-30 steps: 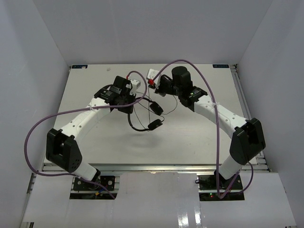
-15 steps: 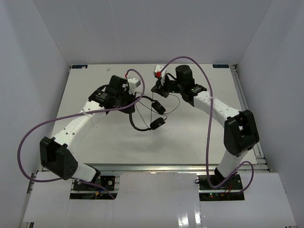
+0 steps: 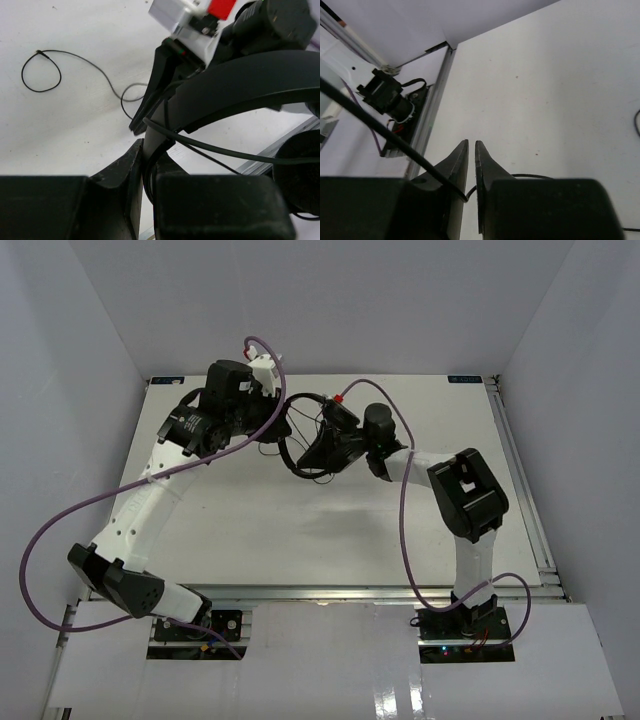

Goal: Wrap the headphones

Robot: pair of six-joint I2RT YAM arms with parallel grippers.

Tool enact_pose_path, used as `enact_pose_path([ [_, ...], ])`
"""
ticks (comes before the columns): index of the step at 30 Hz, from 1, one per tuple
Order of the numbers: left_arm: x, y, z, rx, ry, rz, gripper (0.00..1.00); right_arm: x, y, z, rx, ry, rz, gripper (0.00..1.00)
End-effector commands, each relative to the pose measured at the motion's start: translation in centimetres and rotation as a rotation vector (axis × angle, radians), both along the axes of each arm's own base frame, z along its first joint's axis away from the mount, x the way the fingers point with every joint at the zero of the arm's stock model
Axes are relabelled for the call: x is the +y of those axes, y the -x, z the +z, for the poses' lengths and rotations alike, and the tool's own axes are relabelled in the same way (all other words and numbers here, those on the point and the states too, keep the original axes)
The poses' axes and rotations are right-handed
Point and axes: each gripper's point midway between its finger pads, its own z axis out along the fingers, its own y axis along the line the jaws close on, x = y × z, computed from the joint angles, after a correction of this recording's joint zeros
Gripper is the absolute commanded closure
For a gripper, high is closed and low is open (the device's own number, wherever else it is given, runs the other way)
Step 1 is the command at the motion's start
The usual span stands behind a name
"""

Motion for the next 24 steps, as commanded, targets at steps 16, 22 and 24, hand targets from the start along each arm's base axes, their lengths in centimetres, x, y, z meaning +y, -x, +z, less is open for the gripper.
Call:
enact_pose_path([
  [16, -0.3, -1.1, 8.6, -0.110, 0.134, 0.086, 1.00, 2.7, 11.5, 0.9, 0.094, -0.148, 0.292, 0.76],
  [22, -0.6, -1.7, 11.2, -0.156, 0.172, 0.093, 1.00, 2.9, 13.2, 1.1, 0.090, -0.159, 0.326, 0.71],
  [24, -0.5, -2.0, 12.1, -0.175, 0.182, 0.102, 1.00, 2.9, 13.8, 1.1, 0.085, -0.163, 0.336, 0.69],
])
